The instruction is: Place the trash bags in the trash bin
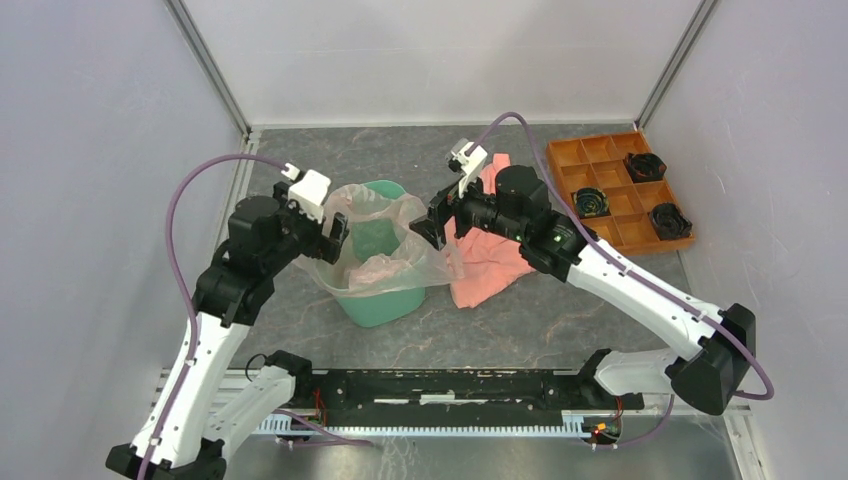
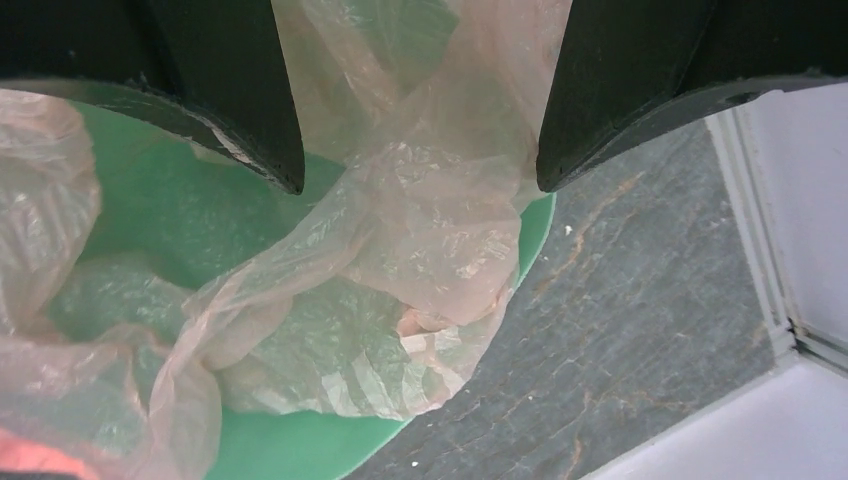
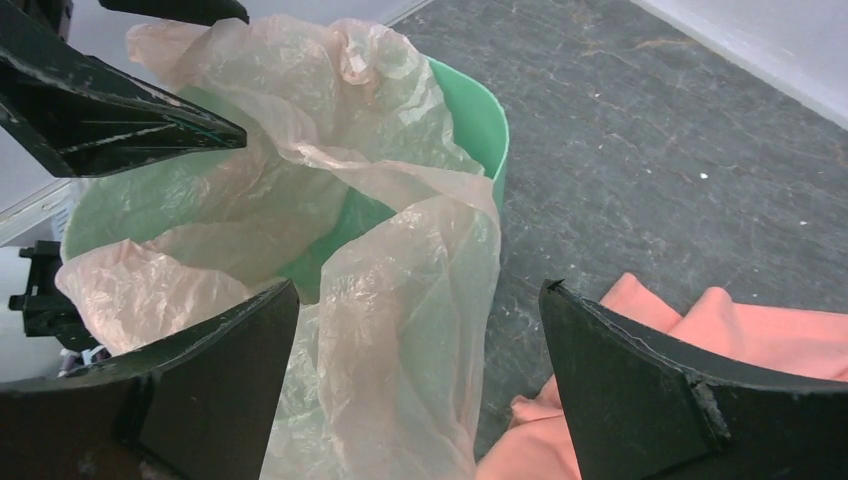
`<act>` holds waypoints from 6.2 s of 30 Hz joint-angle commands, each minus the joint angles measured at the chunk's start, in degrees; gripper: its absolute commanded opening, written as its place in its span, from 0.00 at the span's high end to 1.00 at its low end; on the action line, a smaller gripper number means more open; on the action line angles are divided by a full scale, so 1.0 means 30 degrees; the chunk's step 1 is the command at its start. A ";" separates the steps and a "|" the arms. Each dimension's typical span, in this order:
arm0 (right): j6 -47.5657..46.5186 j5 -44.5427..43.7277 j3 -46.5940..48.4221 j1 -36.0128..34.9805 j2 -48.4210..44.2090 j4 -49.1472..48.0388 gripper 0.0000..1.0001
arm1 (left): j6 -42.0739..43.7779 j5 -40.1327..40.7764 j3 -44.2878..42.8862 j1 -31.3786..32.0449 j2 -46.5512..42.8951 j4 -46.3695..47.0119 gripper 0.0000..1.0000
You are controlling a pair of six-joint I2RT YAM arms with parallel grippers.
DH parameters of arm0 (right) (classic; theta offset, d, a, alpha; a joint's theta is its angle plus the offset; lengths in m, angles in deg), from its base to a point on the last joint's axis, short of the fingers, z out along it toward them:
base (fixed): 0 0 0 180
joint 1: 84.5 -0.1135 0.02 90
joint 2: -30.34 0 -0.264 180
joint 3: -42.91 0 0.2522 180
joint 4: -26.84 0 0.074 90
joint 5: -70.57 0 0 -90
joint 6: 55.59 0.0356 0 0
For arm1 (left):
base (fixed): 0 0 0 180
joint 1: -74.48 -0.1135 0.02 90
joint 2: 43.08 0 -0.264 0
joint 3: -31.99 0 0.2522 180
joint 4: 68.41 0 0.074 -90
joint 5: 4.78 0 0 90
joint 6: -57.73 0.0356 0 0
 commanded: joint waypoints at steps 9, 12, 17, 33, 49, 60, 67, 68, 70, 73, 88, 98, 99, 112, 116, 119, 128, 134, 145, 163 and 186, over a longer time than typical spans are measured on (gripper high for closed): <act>0.0457 0.0660 -0.0885 0.0062 -0.0300 -0.0883 0.02 | 0.1173 0.7728 0.0448 0.1118 0.0431 0.3040 0.48; 0.0396 0.0452 -0.1112 0.0093 -0.0437 -0.0937 0.05 | -0.0321 0.9088 0.0038 0.1119 0.1082 0.3473 0.57; 0.0229 -0.0079 -0.1777 0.0085 -0.0490 -0.1130 0.08 | -0.2257 0.9558 -0.1204 0.1054 0.2661 0.3393 0.63; -0.0465 0.1589 0.2443 0.1512 0.2909 -0.3433 0.02 | -0.3550 0.8727 -0.5091 0.0333 0.6010 0.1183 0.54; -0.0325 0.1753 0.2788 0.1599 0.3455 -0.1997 0.11 | -0.4411 0.7657 -0.4917 -0.1621 0.7512 0.1288 0.55; 0.1860 -0.0235 -0.3769 0.1589 -0.0640 -0.4923 0.69 | -0.5717 0.4636 -0.4807 -0.3474 0.9322 0.1744 0.62; 0.1672 -0.0402 -0.4952 0.1578 -0.0353 -0.5270 0.83 | -0.6500 0.5508 -0.3567 -0.3627 0.9274 0.1454 0.61; 0.1669 -0.0384 -0.5031 0.1583 -0.0287 -0.5260 0.82 | -0.6568 0.5461 -0.3249 -0.3623 0.9018 0.1424 0.59; 0.1545 -0.0345 -0.5121 0.1594 -0.0187 -0.5219 0.81 | -0.6575 0.5425 -0.2873 -0.3627 0.8643 0.1214 0.57; 0.1289 -0.0413 -0.4891 0.1593 -0.0052 -0.4996 0.73 | -0.6375 0.5356 -0.2867 -0.3627 0.8296 0.0823 0.47; 0.0367 -0.1684 -0.2973 0.1583 -0.1701 -0.2210 0.54 | -0.7205 0.7929 -0.5662 -0.3625 0.4726 -0.2126 0.05; 0.0159 -0.1581 -0.3271 0.1600 -0.3282 -0.0247 0.36 | -0.8810 0.8932 -0.0590 -0.3634 0.2006 -0.2741 0.09; 0.0051 -0.1098 -0.3685 0.1579 -0.3548 -0.0483 0.35 | -0.8937 0.8823 -0.0237 -0.3635 0.2291 -0.2590 0.09; 0.1731 0.3403 -0.7907 0.1576 -0.4269 -0.5643 0.30 | -1.1420 0.3339 0.2082 -0.4951 0.2839 -0.0611 0.58; 0.2221 0.2834 -0.8390 0.1600 -0.3784 -0.6590 0.47 | -1.2909 0.2452 0.3697 -0.4953 0.2327 0.0428 0.66; 0.2790 0.2983 -0.8634 0.1578 -0.3179 -0.7109 0.57 | -1.4003 0.0856 0.5097 -0.4969 0.1948 0.1728 0.69; 0.3460 0.3232 -0.9339 0.1593 -0.2057 -0.7882 0.76 | -1.7188 0.0295 0.8604 -0.4950 0.0339 0.2669 0.91; 0.4050 0.3684 -0.9995 0.1561 -0.1173 -0.8427 0.78 | -2.1447 -0.0117 1.1938 -0.4946 -0.1827 0.3850 0.98; 0.1359 0.0585 -0.9155 0.1587 -0.2664 -0.4630 0.71 | -2.4247 0.0461 1.3282 -0.4948 -0.3680 0.2512 0.98; -0.0294 -0.0817 -0.7148 0.1554 -0.1680 -0.1988 0.45 | -2.6071 0.1339 1.3317 -0.4953 -0.6532 -0.0306 0.96; -0.1852 0.0065 -0.3674 0.1483 -0.2946 0.1334 0.23 | -1.6691 0.4388 0.1585 -0.4914 -0.9004 -0.0091 0.09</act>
